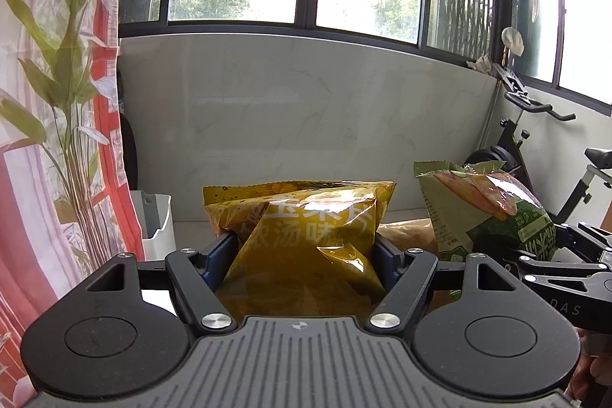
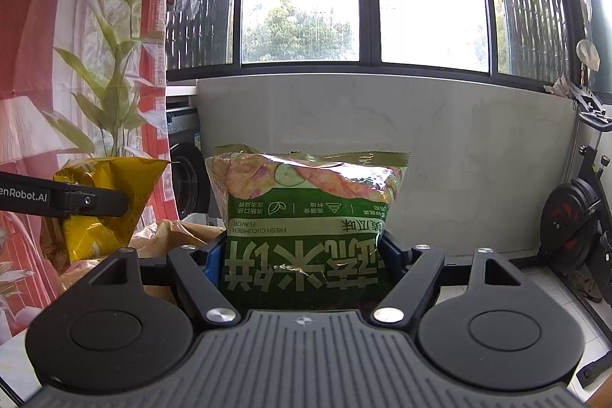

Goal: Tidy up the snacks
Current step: 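Lift both held bags and carry them over the open cardboard box, then open both tools to drop the bags into the box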

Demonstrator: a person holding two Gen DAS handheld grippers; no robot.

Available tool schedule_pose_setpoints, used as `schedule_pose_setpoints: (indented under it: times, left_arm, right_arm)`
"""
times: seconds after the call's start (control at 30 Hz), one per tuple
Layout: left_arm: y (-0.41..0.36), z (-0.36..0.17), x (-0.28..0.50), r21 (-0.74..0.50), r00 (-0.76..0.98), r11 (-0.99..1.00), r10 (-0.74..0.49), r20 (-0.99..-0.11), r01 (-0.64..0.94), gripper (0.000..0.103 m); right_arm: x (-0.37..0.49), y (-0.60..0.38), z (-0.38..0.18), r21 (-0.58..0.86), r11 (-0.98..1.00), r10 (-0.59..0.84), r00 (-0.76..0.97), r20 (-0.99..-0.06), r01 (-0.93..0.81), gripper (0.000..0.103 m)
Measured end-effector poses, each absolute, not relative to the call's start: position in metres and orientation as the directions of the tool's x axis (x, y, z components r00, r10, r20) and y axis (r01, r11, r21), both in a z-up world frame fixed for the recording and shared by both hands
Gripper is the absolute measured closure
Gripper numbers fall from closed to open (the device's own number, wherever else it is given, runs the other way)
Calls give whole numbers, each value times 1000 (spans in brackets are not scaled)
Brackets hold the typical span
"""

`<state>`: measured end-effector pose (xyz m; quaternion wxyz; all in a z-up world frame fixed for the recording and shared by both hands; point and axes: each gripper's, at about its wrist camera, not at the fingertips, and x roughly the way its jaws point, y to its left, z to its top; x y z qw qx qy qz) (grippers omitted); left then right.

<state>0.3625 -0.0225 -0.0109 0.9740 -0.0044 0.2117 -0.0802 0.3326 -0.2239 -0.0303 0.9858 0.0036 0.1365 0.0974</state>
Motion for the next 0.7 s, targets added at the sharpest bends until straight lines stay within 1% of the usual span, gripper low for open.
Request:
schedule_pose_setpoints:
  times: [0.27, 0.33, 0.43, 0.5, 0.57, 0.7]
  left_arm:
    - [-20, -28, 388, -23, 873, 987, -151, -463, 159, 26]
    - [-17, -30, 392, -29, 869, 986, -158, -470, 163, 25]
    - [-13, -30, 394, -48, 864, 986, -161, -478, 157, 19]
    - [-10, -29, 393, -54, 864, 989, -149, -480, 141, 17]
    - [-8, -27, 392, -57, 863, 989, -148, -482, 138, 17]
    - [-7, -20, 378, -46, 870, 989, -147, -470, 143, 17]
  right_arm:
    - [352, -217, -43, 29, 976, 212, 918, -335, -215, 26]
    - [355, -213, -44, 15, 971, 227, 908, -353, -237, 25]
    - [357, -208, -43, 12, 962, 258, 891, -374, -274, 23]
    - [358, -210, -43, 44, 958, 280, 883, -377, -285, 19]
    - [357, -212, -41, 58, 962, 267, 888, -373, -265, 16]
    - [350, -216, -35, 85, 963, 269, 894, -359, -256, 16]
